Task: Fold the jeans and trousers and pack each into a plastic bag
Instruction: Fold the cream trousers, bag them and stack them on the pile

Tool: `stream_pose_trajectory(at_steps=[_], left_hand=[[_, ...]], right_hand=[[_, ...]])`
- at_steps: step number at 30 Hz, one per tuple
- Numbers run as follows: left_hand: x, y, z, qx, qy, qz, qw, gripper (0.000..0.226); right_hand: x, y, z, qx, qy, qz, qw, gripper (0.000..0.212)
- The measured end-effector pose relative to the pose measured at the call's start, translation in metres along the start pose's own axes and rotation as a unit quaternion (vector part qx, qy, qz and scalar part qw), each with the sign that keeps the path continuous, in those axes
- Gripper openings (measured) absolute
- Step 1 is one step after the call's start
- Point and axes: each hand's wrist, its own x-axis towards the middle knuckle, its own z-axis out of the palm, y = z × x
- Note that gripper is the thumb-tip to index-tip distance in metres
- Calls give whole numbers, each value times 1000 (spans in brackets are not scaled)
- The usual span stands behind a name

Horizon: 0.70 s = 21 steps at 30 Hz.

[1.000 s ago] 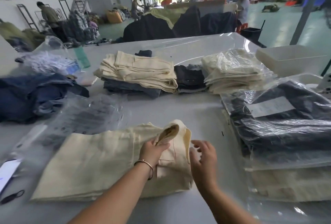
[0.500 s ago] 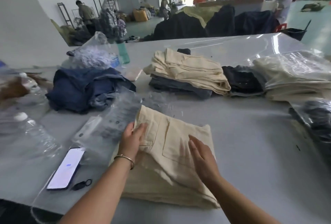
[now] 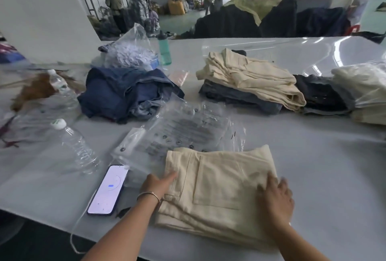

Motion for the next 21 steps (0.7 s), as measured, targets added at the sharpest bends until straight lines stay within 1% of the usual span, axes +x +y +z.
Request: stream_pose_trajectory(at_steps=[1,2,4,5,7,8,10,12,13,15,18,20,21], left_hand=[[-1,1,2,-5,-8,0,1000,82],[-2,3,2,-16,-16,0,1000,78],[-2,9,1,-72,-52,11,996,67],[-2,13,1,-107,-80,18,991,63],[-2,22,-3,-151,-122,24,981,50],[-4,27,-5,-171,-127,31,977,43],[-9,36,-7,-199,-116,56,972,35],[-19,49,-4,-199,-109,90,970,37],[-26,57,0,-202,-113,105,967,39],[-40,73,14,-216,-128,127,960,39],[-64,94,52,-239,-190,136,942,36],[-80,104,85,-233,-236,138,933,25],[-86,107,101,-212,-255,138,933,20]], right_hand=[[3,1,-3,18,7,24,1000,59],[6,3,-6,44,9,43,998,56],[11,7,-10,116,-5,85,990,40],[13,10,-12,140,-15,99,985,36],[16,17,-13,169,-24,97,981,32],[18,20,-13,187,-17,90,978,28],[20,27,-15,233,22,76,969,19],[22,35,-25,251,85,62,962,11],[24,42,-33,249,114,59,960,10],[29,61,-54,242,166,58,954,14],[39,102,-92,225,229,46,946,19],[46,131,-116,212,255,60,942,21],[49,147,-126,199,256,74,943,19]])
